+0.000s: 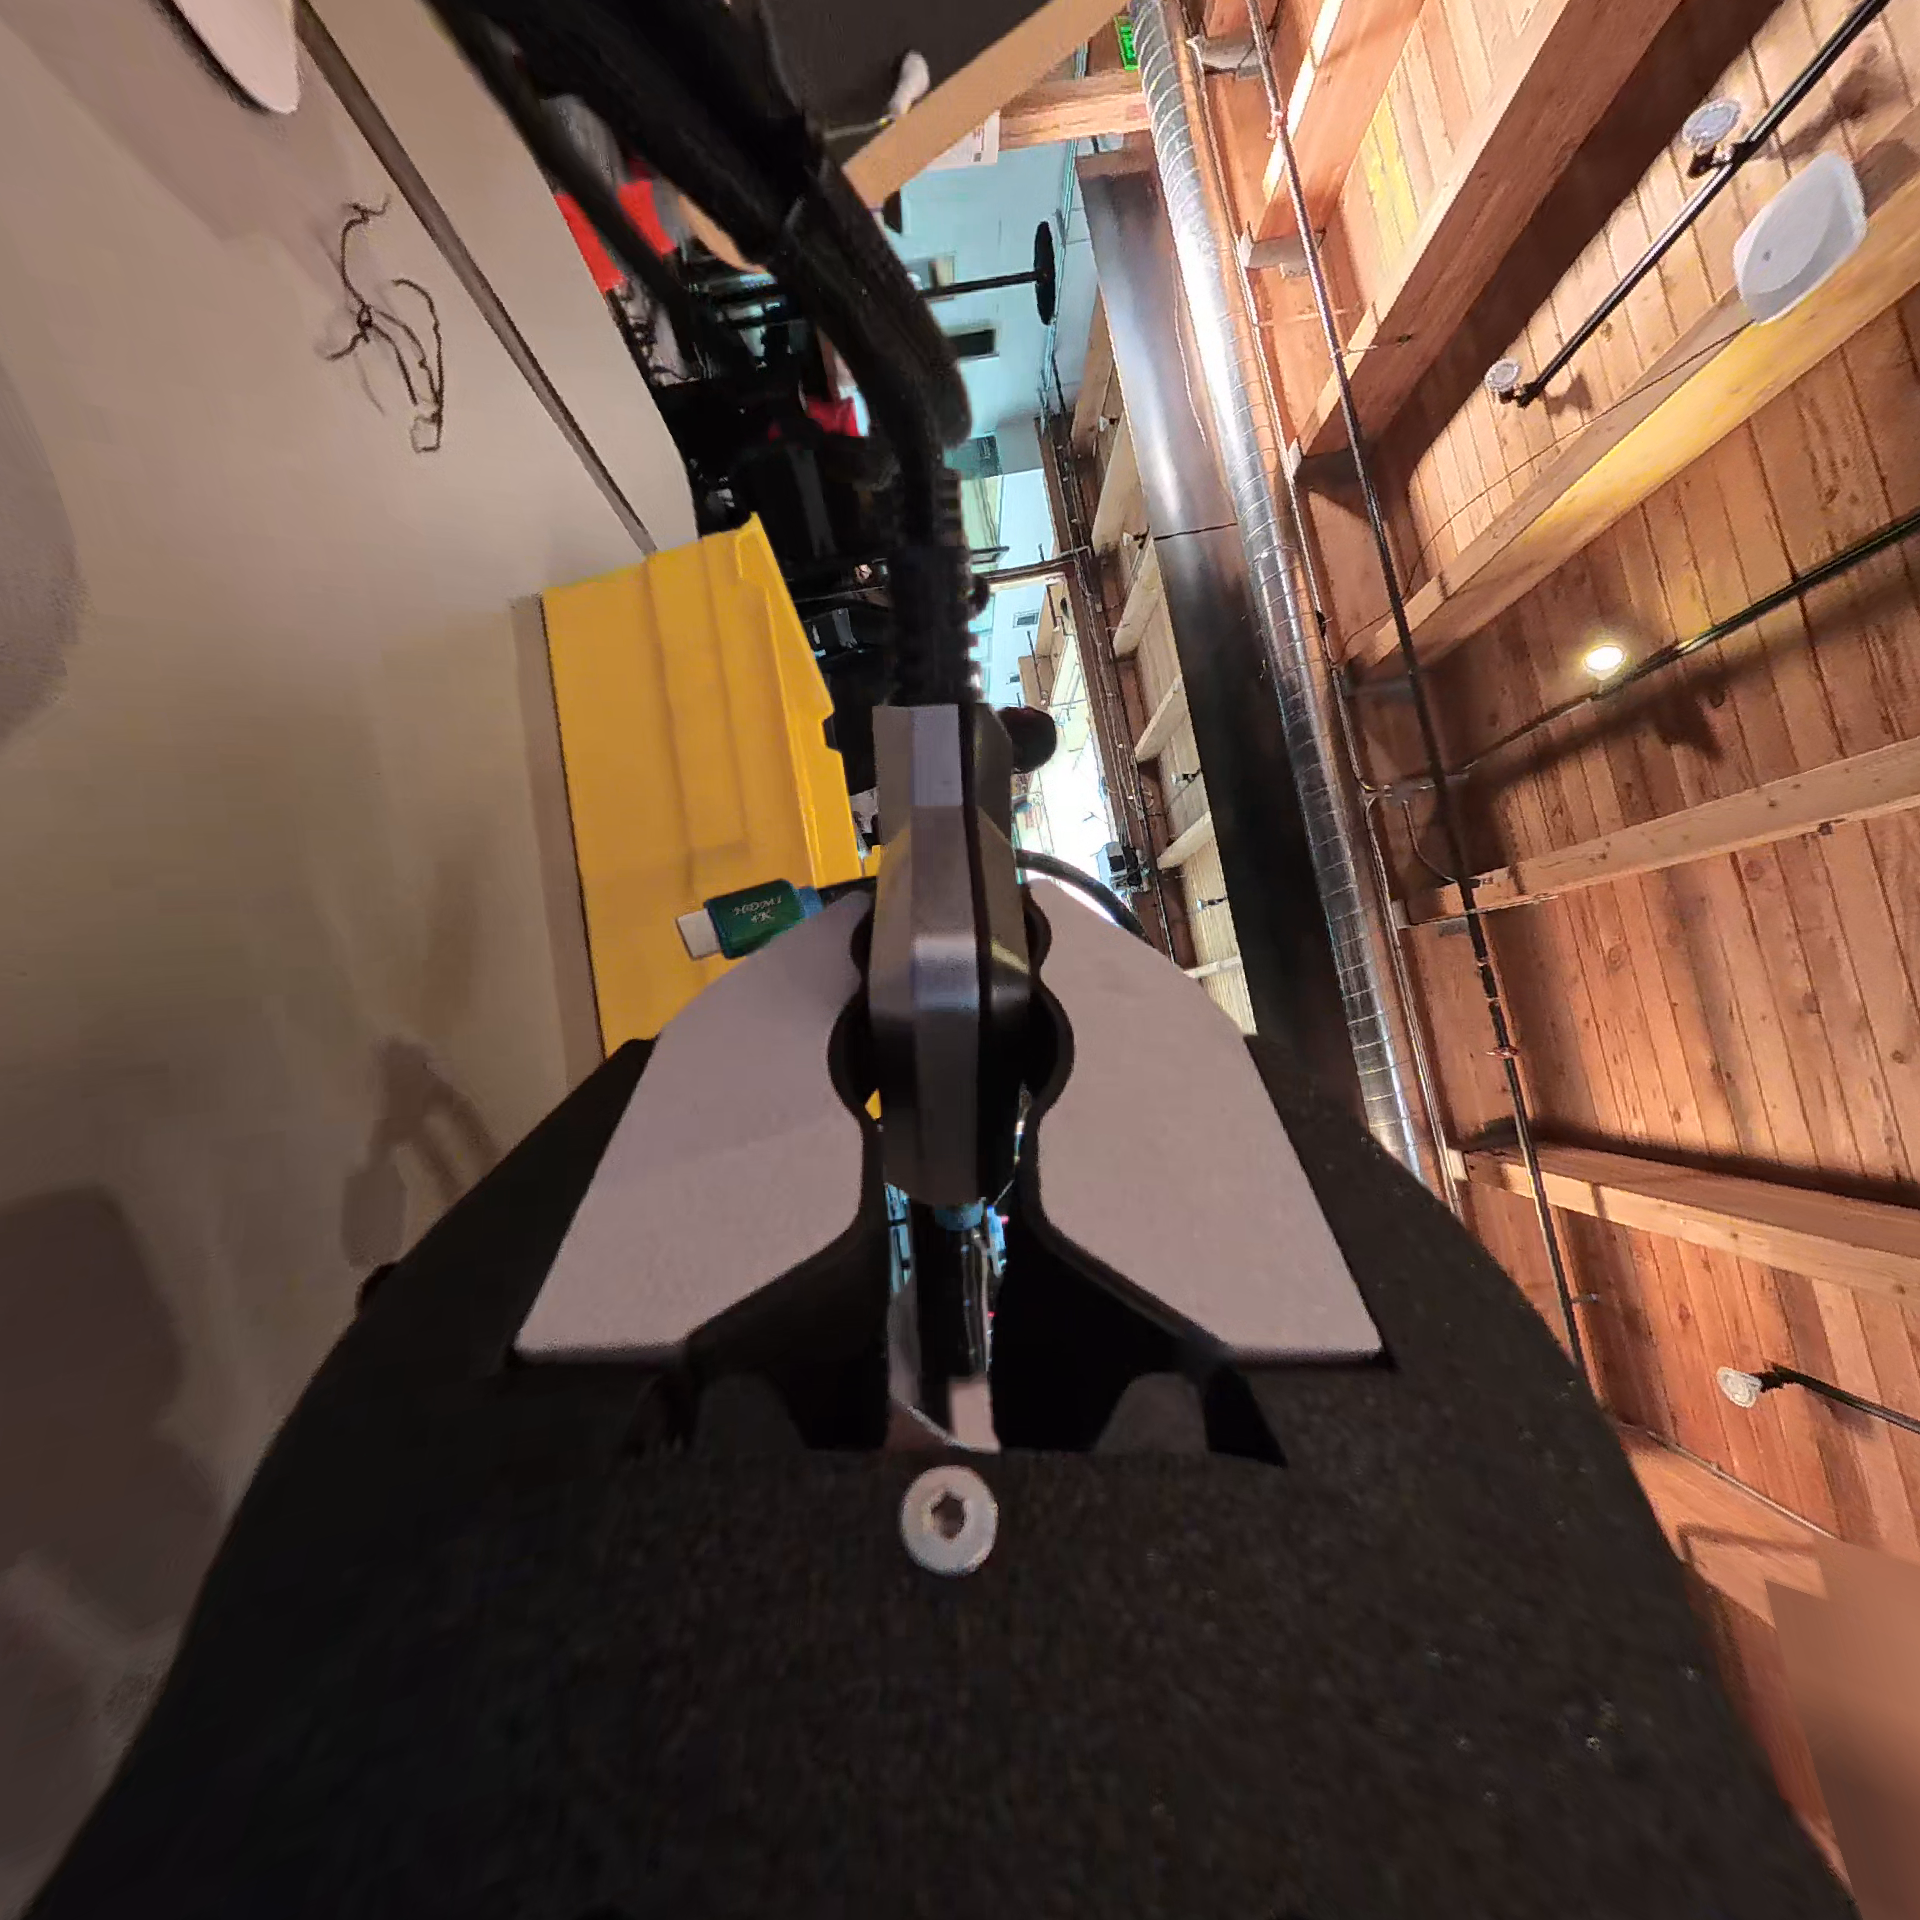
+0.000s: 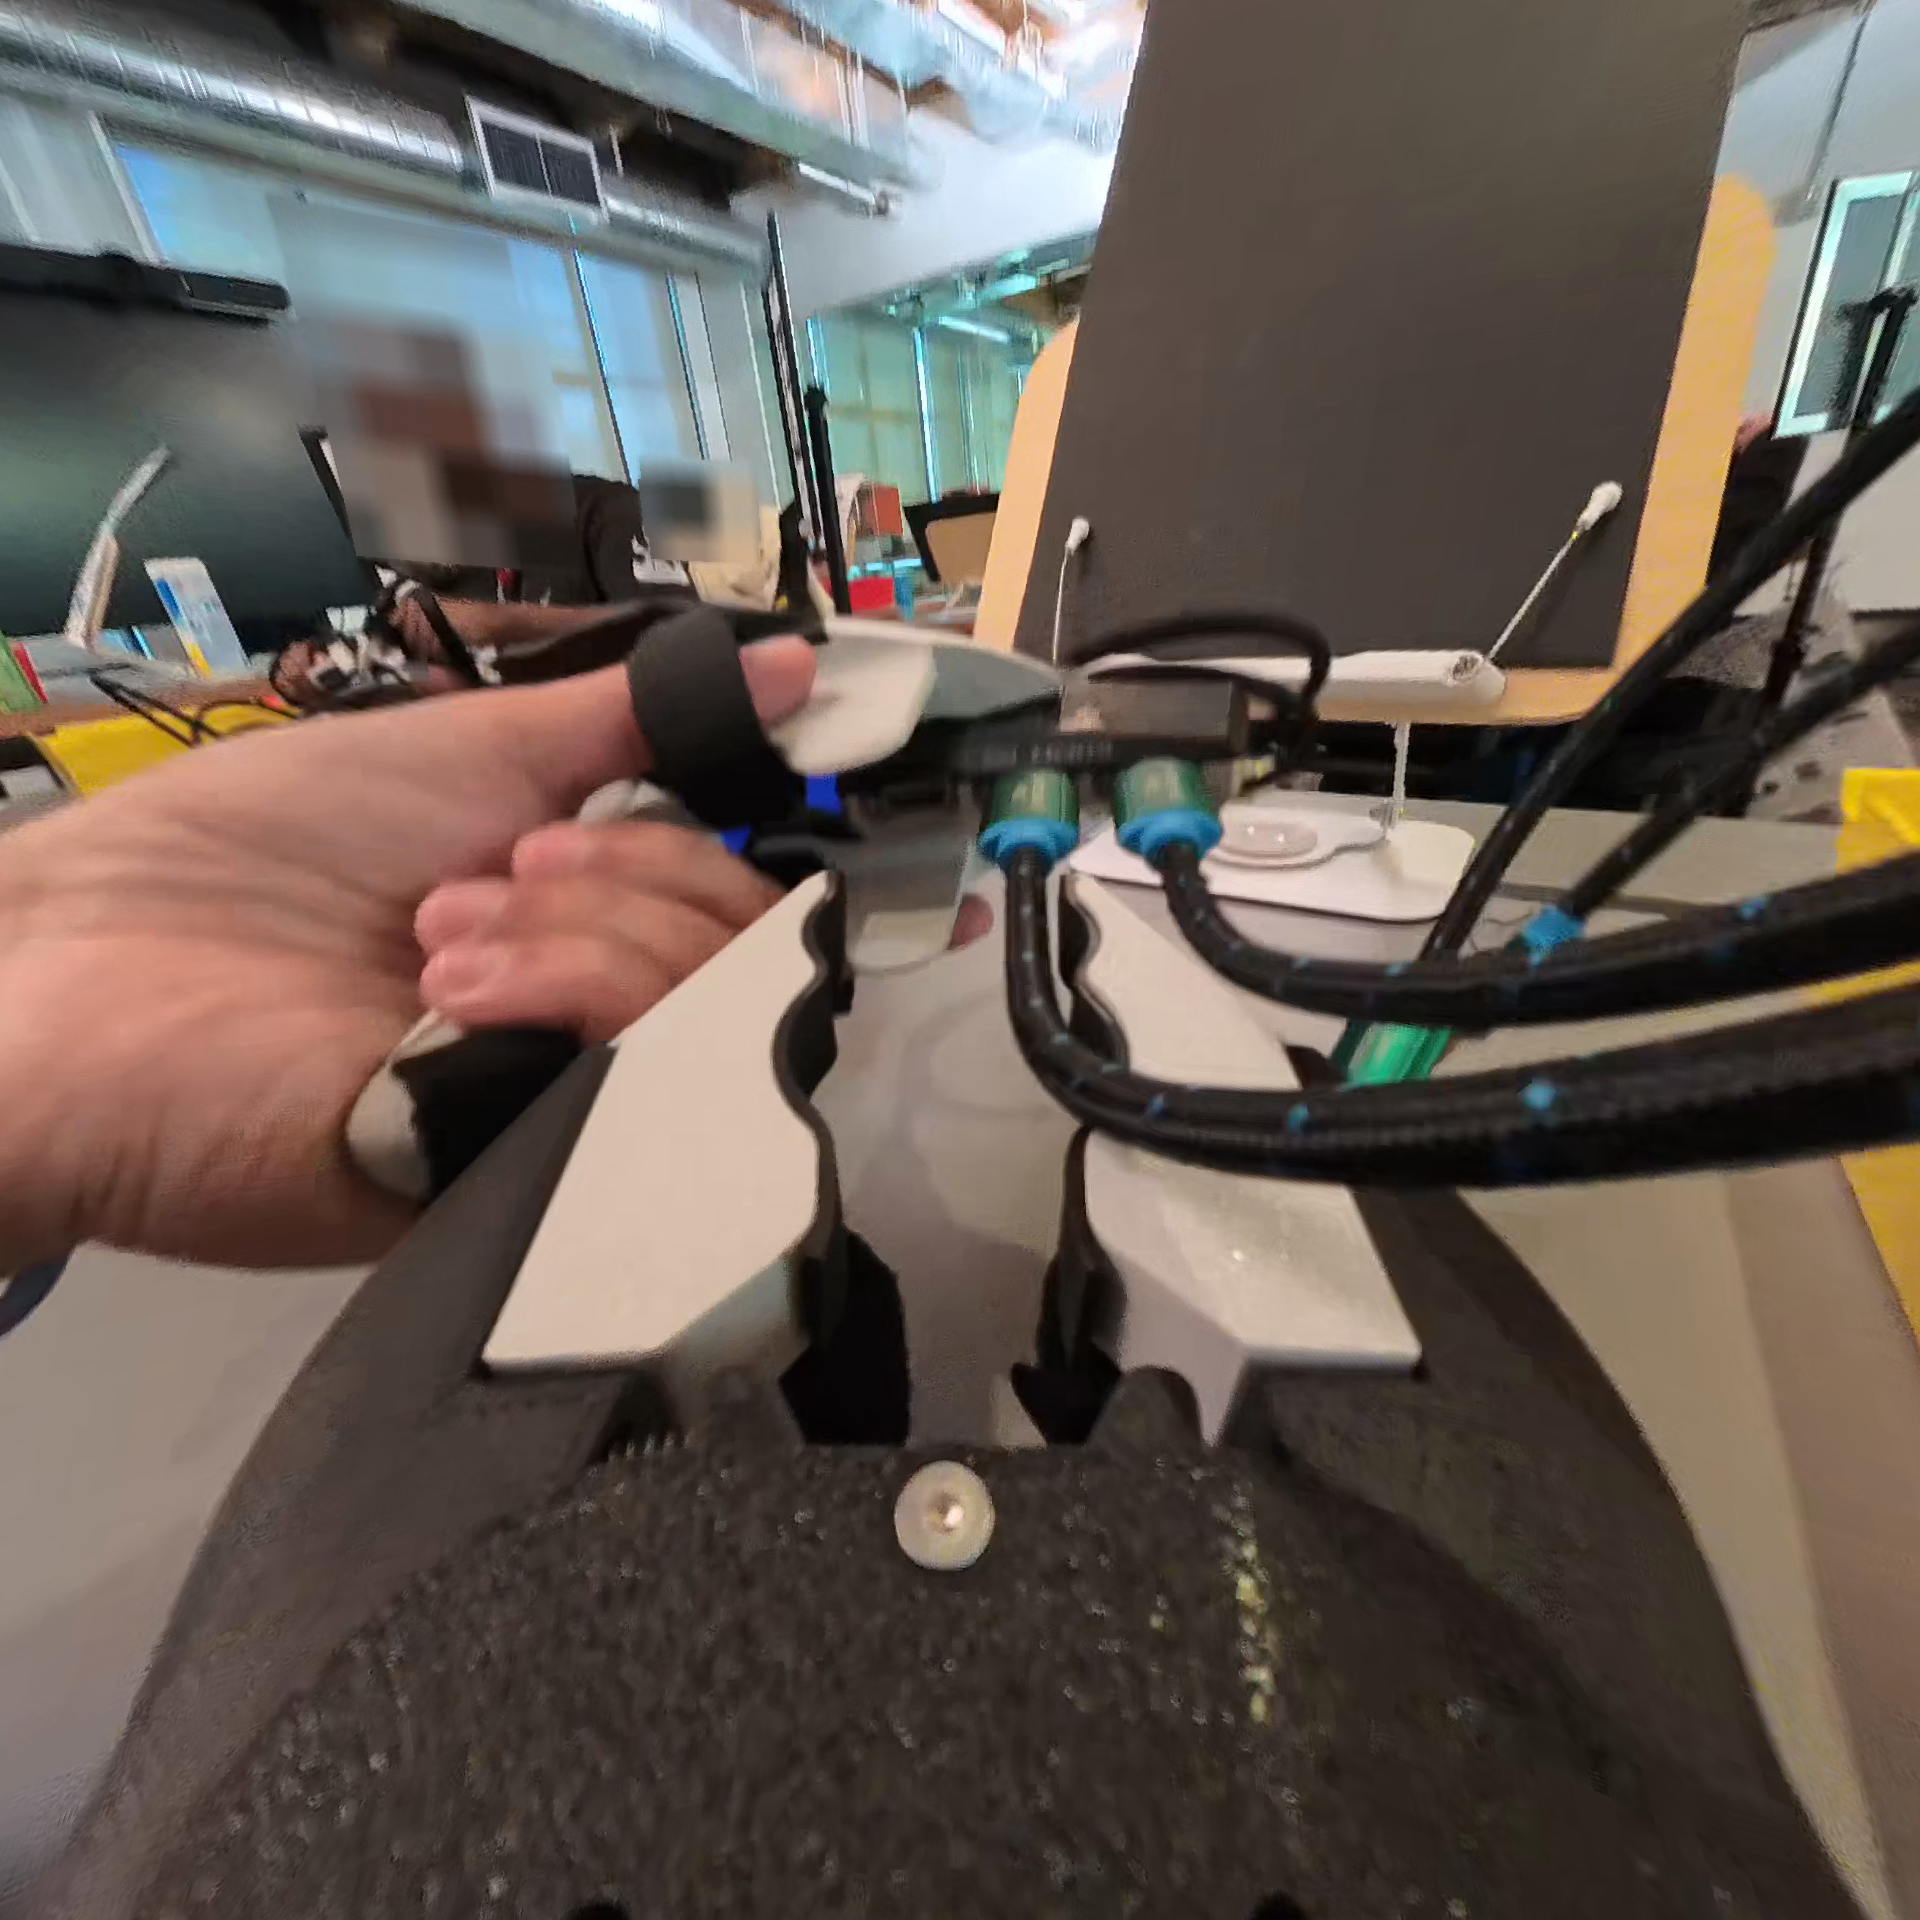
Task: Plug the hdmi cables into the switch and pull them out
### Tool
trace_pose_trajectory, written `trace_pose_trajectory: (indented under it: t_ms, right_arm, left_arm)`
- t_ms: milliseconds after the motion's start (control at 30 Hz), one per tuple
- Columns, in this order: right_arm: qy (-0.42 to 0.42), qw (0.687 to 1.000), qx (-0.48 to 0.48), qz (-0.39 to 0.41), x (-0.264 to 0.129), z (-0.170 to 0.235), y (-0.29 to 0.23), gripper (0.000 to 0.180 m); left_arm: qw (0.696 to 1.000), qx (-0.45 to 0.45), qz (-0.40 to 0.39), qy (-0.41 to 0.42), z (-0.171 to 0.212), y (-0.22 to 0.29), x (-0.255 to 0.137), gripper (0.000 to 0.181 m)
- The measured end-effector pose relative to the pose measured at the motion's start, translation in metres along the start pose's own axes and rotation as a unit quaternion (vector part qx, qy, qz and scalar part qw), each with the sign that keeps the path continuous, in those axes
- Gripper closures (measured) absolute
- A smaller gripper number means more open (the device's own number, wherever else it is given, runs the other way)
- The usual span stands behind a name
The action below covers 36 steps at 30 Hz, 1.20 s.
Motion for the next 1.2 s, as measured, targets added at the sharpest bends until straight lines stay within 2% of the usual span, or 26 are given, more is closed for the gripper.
trace_pose_trajectory:
  t_ms: [133,333,467,700,867,967,1200]
  right_arm:
    - [-0.002,1.0,-0.022,0.01,0.003,0.005,0.0,0.152]
    - [-0.024,0.999,-0.023,0.027,0.007,0.014,0.003,0.149]
    - [-0.018,0.999,-0.019,0.027,0.003,0.012,0.006,0.159]
    - [-0.023,0.999,-0.03,0.005,-0.004,0.009,0.005,0.156]
    - [0.012,0.998,-0.059,0.011,-0.012,0.005,-0.002,0.15]
    - [-0.007,0.997,-0.077,0.016,-0.008,0.007,-0.001,0.158]
    - [-0.042,0.994,-0.099,0.005,-0.008,0.013,-0.006,0.153]
  left_arm:
    - [0.999,-0.015,-0.01,0.028,0.006,-0.006,-0.011,0.159]
    - [0.998,-0.031,-0.011,0.053,0.023,-0.013,-0.016,0.159]
    - [0.998,-0.036,-0.001,0.053,0.03,-0.015,-0.014,0.159]
    - [0.997,-0.052,0.006,0.06,0.033,-0.016,-0.018,0.159]
    - [0.995,-0.063,0.009,0.076,0.032,-0.019,-0.024,0.159]
    - [0.994,-0.067,0.001,0.089,0.032,-0.023,-0.027,0.158]
    - [0.993,-0.067,-0.006,0.097,0.031,-0.024,-0.032,0.158]
Point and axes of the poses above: each gripper's, where its closed fingertips meet, x out along the fingers, z out of its underside, y = z × x across the jaws, the point moved 9 cm from there along -x, back along the fingers, and after that the axes turned 4 degrees about -y, right-handed, at the moved point
